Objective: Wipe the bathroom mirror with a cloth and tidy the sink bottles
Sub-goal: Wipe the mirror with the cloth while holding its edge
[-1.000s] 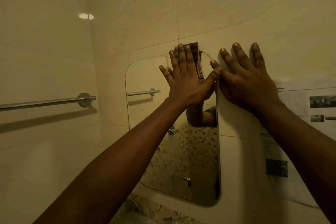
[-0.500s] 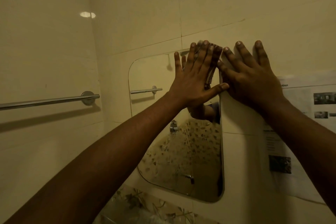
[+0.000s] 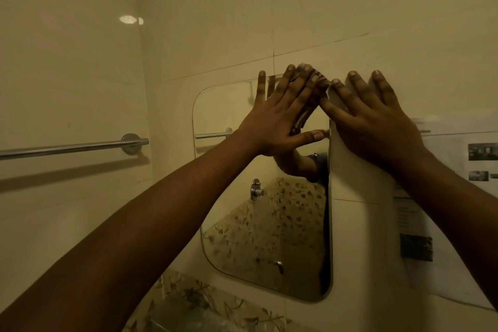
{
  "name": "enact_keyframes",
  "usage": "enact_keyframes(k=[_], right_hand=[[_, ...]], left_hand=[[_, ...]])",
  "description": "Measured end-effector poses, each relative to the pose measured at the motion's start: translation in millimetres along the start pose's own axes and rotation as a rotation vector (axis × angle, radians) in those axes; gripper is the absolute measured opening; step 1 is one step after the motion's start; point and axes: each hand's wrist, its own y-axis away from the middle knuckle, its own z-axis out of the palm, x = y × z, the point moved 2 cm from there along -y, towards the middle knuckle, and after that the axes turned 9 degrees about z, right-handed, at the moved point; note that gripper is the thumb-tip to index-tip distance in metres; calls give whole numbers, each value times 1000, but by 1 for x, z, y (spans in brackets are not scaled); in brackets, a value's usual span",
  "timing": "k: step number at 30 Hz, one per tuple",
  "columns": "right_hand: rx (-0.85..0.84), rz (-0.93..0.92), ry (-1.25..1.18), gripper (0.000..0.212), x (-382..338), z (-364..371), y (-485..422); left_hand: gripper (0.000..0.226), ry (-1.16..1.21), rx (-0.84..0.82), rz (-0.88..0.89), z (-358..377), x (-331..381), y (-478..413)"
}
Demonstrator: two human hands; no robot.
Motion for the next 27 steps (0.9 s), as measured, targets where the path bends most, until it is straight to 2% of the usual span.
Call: enact_keyframes(k=[10, 19, 27], right_hand=[[6, 2, -10, 56, -2, 0, 1], [32, 9, -55, 52, -3, -3, 1], [72, 12, -58, 49, -4, -1, 1]], left_hand=[[109, 121, 42, -146, 22, -39, 36], [98, 315, -10, -659, 67, -104, 123], [99, 598, 71, -1063, 71, -94, 123]])
